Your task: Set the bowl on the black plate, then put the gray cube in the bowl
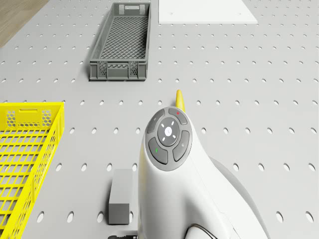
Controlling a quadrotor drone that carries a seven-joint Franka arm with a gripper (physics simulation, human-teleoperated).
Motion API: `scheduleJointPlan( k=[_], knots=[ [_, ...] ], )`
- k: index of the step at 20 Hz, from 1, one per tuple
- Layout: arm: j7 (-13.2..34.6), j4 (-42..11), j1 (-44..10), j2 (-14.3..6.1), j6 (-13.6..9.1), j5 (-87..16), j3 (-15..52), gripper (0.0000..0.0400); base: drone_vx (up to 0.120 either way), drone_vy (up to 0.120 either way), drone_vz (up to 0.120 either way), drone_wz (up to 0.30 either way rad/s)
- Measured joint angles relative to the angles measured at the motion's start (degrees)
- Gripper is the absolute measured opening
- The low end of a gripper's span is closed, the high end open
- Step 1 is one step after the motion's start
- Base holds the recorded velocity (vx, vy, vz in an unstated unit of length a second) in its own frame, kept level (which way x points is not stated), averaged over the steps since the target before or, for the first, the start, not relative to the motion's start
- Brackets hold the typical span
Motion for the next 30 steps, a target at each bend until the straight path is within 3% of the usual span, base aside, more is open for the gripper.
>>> scheduleJointPlan(
  k=[26, 30],
  knots=[
    [0.2, 0.0, -0.2, -0.5, 0.5, 0.2, 0.1, 0.01, -0.12, 0.12, 0.0, 0.0],
    [0.8, 0.0, -1.0, -0.4, 0.3, 0.1, 0.0, 0.0108, -0.03, 0.02, 0.0, 0.0]
  ],
)
